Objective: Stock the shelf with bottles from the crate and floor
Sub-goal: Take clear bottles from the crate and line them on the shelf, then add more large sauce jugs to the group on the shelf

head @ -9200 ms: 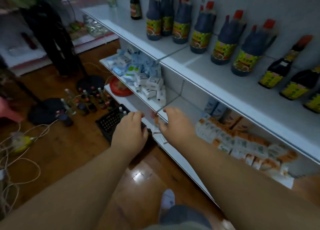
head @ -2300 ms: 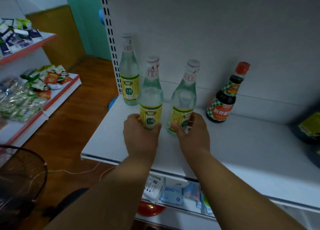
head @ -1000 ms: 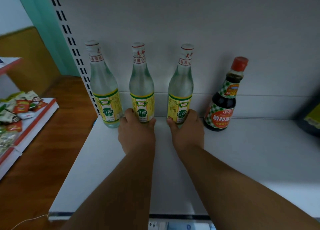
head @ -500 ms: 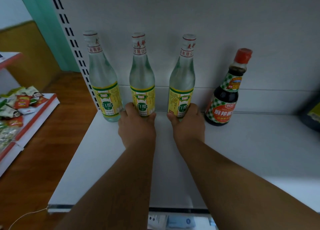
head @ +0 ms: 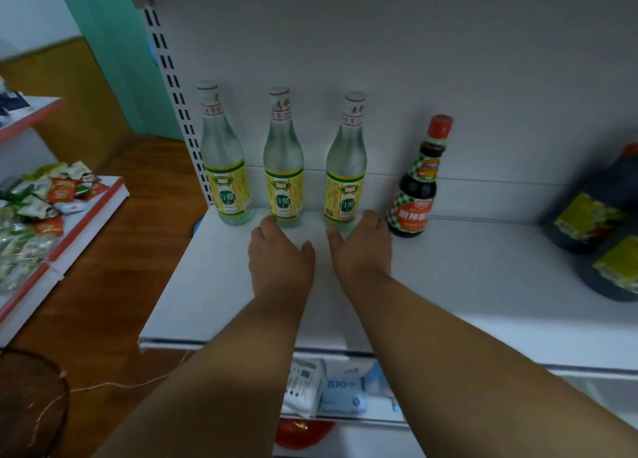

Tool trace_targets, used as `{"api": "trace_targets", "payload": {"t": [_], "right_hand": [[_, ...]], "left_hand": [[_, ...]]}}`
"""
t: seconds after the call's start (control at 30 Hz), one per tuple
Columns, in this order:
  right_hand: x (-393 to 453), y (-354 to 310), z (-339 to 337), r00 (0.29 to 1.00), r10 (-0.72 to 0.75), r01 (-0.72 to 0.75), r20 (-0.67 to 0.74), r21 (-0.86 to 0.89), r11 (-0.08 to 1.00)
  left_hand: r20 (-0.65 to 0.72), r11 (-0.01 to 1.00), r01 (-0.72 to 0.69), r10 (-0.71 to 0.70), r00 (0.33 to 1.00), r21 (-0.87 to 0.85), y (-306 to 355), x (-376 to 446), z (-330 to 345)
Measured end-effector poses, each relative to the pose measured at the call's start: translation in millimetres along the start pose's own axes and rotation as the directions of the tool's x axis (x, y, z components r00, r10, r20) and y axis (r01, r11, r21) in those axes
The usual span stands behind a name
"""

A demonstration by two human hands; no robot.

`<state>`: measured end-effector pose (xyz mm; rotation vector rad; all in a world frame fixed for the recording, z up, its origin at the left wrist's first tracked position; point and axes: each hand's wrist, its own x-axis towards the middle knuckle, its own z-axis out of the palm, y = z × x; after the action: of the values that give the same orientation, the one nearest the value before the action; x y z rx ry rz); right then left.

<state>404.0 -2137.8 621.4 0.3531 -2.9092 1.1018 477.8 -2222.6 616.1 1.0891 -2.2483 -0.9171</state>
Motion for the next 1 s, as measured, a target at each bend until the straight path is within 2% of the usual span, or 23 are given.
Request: {"api": "trace_targets", "payload": {"t": [0.23,0.3,0.5,0.67,0.73,0.83,1.0], "right_hand": [[-63.5,-2.9,-53.5,0.985,-0.122,0.132,0.118,-0.079,0.988],[-81.8,-3.0,-66.5,0.974,-0.187,0.199,0.125,-0.088,0.976],[-130.5,-0.6,-96.3,0.938,-0.326,0.335,0.114,-0.065,0.940],[-184.6,30.8,-104.1,0.884,-0.427,0.422,0.189,0.064,0.904],[-212.3,57.2,-101.4,0.857,-0.468,0.458,0.214,0.096,0.884],[-250.9,102.1,-94.4,0.779,-0.526,0.539,0.341,0.066,0.840],[-305.6,154.8,-82.2,0.648,-0.515,0.606,0.561,0.029,0.795]], "left_hand": [[0.101,0.975,-0.181,0.169,0.980,0.128,-4.4,-79.9,-52.2],[0.080,0.959,-0.231,0.220,0.972,0.165,-4.2,-97.2,-65.9],[0.038,0.925,-0.254,0.254,0.966,0.284,-8.9,-153.3,-105.3],[0.001,0.949,-0.200,0.206,0.979,0.245,-35.0,-229.8,-119.9],[0.017,0.961,-0.128,0.128,0.992,0.246,-48.6,-269.3,-112.0],[0.025,0.966,0.036,-0.044,0.999,0.258,-76.5,-331.1,-94.4],[0.127,0.940,0.155,-0.202,0.971,0.304,-132.1,-420.0,-91.6]]}}
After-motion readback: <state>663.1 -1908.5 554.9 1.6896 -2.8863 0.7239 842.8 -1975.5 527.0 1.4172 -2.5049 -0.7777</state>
